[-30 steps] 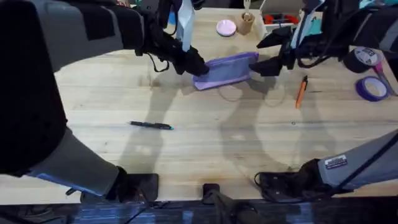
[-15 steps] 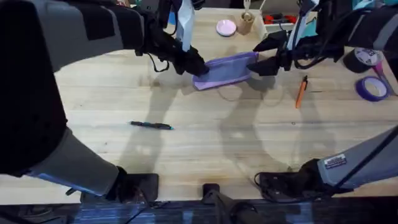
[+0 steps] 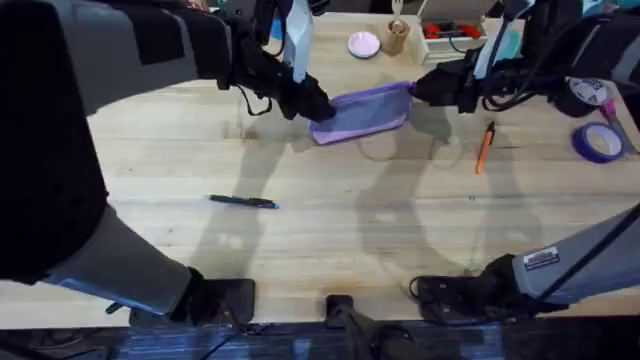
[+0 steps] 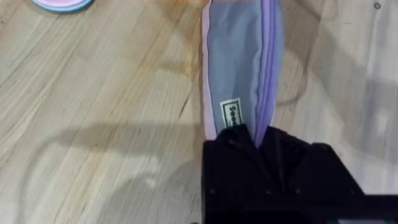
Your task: Unzip the bag, pick up the pens from the table one at a time and place them inside, then zip the bag closed.
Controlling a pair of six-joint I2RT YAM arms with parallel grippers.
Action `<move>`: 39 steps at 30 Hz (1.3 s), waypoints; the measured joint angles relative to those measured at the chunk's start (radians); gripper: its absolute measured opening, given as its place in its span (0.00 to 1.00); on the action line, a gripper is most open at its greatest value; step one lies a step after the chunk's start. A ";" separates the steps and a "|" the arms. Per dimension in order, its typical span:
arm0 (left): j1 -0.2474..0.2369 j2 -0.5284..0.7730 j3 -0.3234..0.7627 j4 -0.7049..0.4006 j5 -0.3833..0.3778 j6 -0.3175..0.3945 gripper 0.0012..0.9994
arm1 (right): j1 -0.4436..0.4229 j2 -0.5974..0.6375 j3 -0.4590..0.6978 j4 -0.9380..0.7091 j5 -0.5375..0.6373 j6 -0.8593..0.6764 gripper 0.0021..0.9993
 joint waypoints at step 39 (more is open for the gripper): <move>0.001 0.000 0.000 -0.004 -0.002 0.000 0.04 | 0.155 -0.057 0.066 -0.032 -0.012 0.043 0.03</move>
